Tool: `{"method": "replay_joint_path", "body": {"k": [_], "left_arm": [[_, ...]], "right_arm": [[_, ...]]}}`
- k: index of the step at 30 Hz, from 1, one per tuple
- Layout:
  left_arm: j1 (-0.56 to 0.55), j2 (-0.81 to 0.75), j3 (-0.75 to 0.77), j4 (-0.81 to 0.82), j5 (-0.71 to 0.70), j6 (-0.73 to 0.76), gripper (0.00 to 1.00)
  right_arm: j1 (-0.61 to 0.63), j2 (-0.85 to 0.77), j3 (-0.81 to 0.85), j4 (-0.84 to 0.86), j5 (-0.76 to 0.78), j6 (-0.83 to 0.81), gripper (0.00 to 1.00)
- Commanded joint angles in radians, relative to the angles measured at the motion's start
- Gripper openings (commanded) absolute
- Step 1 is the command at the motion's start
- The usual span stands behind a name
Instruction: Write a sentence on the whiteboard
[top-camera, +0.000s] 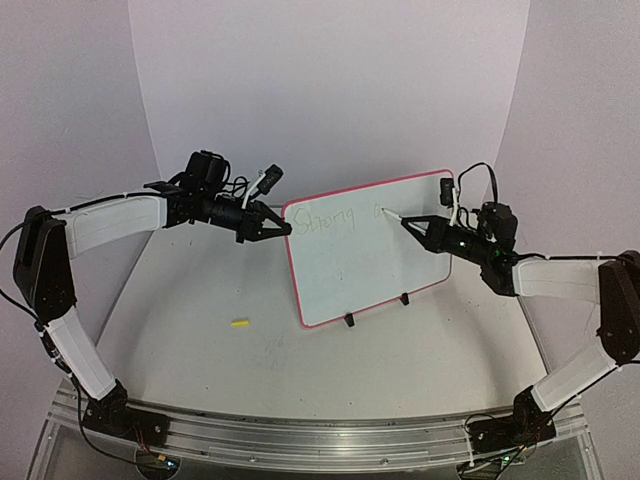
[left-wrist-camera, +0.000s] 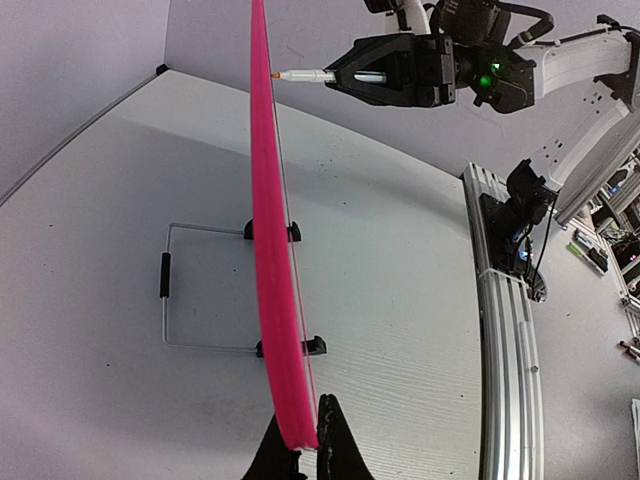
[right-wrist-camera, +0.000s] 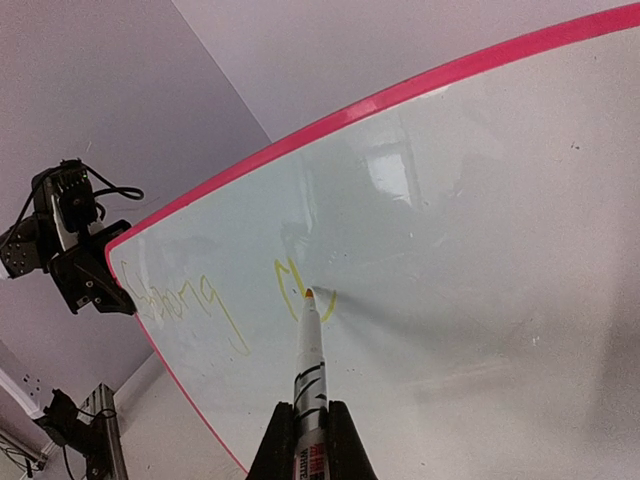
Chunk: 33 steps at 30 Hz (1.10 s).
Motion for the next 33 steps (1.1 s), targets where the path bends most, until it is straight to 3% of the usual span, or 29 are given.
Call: {"method": "replay_joint_path", "body": {"k": [1,16,33], "left_arm": [[-0.024,0.027,0.011,-0.050,-0.031,0.049,0.00],[-0.024,0.029,0.010,-0.050,-0.031,0.049,0.00],[-0.026,0.025,0.011,-0.050,-0.027,0.048,0.00]], "right_arm": [[0.010,0.018,0.045,0.025,-0.006,-0.018,0.00],[0.010,-0.060,-0.018,0.026,0.178,-0.024,0.00],[0.014,-0.132,-0.001,-0.012,0.073,-0.032,0.00]]}}
